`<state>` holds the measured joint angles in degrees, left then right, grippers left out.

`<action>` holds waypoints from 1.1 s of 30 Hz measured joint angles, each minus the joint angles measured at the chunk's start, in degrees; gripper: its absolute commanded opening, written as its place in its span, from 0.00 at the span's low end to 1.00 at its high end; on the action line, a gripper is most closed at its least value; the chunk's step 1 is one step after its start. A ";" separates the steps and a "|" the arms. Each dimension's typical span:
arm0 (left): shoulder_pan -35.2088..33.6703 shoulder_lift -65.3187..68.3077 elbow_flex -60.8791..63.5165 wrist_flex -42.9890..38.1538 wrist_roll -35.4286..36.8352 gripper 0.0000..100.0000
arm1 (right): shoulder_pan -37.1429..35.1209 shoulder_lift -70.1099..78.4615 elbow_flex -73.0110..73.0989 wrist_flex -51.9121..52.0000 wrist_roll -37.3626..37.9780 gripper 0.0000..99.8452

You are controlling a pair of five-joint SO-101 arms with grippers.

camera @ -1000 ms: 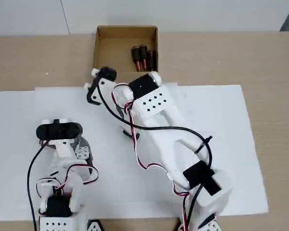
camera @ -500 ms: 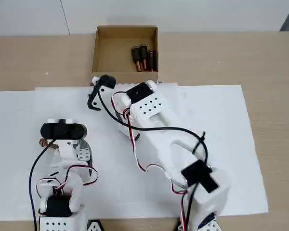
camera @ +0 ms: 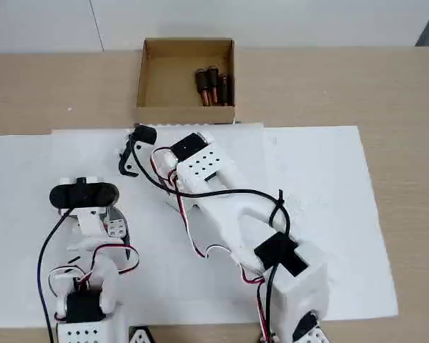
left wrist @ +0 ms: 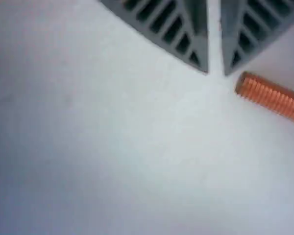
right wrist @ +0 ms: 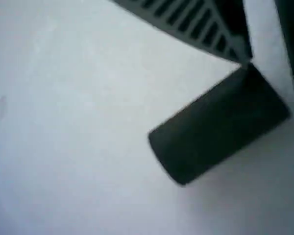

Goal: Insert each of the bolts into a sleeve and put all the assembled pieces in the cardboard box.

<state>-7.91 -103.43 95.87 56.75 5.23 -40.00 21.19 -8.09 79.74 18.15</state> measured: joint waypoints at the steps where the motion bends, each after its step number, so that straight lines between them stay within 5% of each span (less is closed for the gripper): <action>1: 0.00 0.00 0.00 0.00 0.00 0.01 | 0.00 0.26 0.00 0.00 -0.18 0.16; 15: 0.00 0.00 0.00 0.00 0.00 0.01 | 0.00 5.54 -0.26 -2.55 -0.18 0.16; 21: 0.00 0.00 0.00 0.00 0.00 0.01 | 0.44 5.80 -0.88 -2.99 -0.18 0.03; 33: 0.00 0.00 0.00 0.00 0.00 0.01 | 0.26 1.93 -1.05 1.32 -1.14 0.00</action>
<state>-7.91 -103.43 95.87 56.75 5.23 -39.74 23.12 -9.14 81.05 17.01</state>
